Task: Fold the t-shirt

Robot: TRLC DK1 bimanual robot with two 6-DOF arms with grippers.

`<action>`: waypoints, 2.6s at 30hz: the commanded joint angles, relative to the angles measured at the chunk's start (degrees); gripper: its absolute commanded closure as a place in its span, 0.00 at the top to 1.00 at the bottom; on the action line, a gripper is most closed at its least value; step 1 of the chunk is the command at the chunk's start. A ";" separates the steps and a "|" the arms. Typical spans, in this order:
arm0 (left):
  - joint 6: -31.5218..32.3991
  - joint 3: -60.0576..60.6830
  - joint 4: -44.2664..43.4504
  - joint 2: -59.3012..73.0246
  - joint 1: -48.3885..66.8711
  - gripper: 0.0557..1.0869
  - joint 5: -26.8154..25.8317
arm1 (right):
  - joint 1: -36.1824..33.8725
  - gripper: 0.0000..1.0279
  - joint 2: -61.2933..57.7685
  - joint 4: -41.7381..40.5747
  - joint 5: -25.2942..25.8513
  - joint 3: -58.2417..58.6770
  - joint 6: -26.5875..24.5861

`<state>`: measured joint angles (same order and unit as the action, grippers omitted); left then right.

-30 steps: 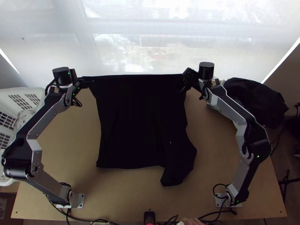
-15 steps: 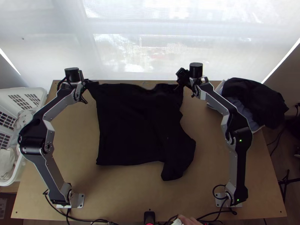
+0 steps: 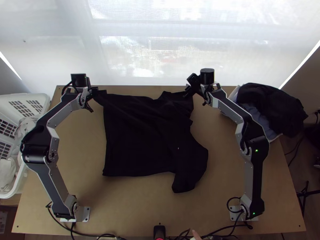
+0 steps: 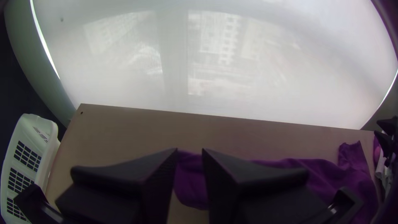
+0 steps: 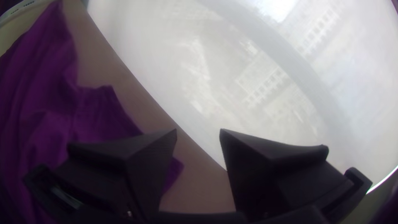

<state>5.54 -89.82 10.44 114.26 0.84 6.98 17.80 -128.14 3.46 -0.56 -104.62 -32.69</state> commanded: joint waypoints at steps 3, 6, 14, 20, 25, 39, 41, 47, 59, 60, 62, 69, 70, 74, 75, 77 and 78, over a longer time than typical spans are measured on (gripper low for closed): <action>1.75 -0.44 21.03 -9.58 0.13 0.85 -9.97 | -0.66 0.96 16.52 0.75 0.29 16.90 3.51; 1.40 1.14 32.19 -14.68 -0.23 0.85 -15.16 | -0.66 0.96 24.43 2.51 0.21 23.41 3.33; -10.11 6.24 62.78 -23.47 0.56 0.85 -19.55 | 0.57 0.96 42.36 11.48 -0.32 35.62 4.03; -13.10 18.19 65.06 -30.85 7.51 0.85 -19.55 | 1.36 0.96 50.09 15.08 -0.32 39.58 4.74; -12.48 23.46 63.48 -33.93 14.19 0.85 -19.46 | 1.36 0.96 53.08 19.39 -0.32 39.49 4.21; -9.23 41.39 46.16 -40.96 18.05 0.75 -15.07 | 3.03 0.96 61.87 26.59 -0.32 42.57 3.60; -8.79 42.89 44.67 -41.92 18.05 0.72 -15.07 | 3.20 0.96 62.66 27.03 -0.32 43.01 3.60; -7.83 45.79 40.80 -42.45 18.23 0.65 -14.81 | 3.55 0.96 63.54 27.91 -0.32 43.09 3.60; -6.16 47.02 38.34 -42.19 21.31 0.18 -15.33 | 4.17 0.96 64.33 28.70 -0.32 43.09 3.42; -6.33 47.37 38.43 -42.27 21.57 0.10 -15.33 | 4.17 0.96 64.33 28.70 -0.32 43.09 3.42; -6.51 47.55 39.66 -43.15 21.57 0.03 -15.33 | 4.35 0.96 64.42 28.79 -0.32 43.09 3.33; -11.25 47.63 47.75 -51.42 14.98 0.03 -15.07 | 5.31 0.96 64.50 29.41 -0.23 42.57 2.63; -13.10 47.63 49.15 -52.91 12.25 0.03 -15.07 | 5.40 0.96 64.42 29.41 -0.23 42.66 2.63; -23.03 47.02 55.66 -57.39 -0.75 0.03 -15.16 | 5.75 0.96 64.33 29.41 -0.32 42.83 2.54; -25.58 46.93 57.15 -58.18 -3.65 0.03 -15.25 | 6.02 0.96 64.24 29.41 -0.32 42.83 2.54; -29.80 47.11 59.52 -59.41 -8.40 0.03 -15.16 | 6.54 0.96 63.89 29.41 -0.23 42.74 2.28; -32.17 47.19 60.40 -59.94 -11.04 0.03 -15.16 | 6.72 0.96 63.62 29.41 -0.23 42.66 2.10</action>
<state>-14.39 -42.54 63.29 59.64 5.08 -8.14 23.46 -63.81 32.75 -0.86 -61.84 -30.04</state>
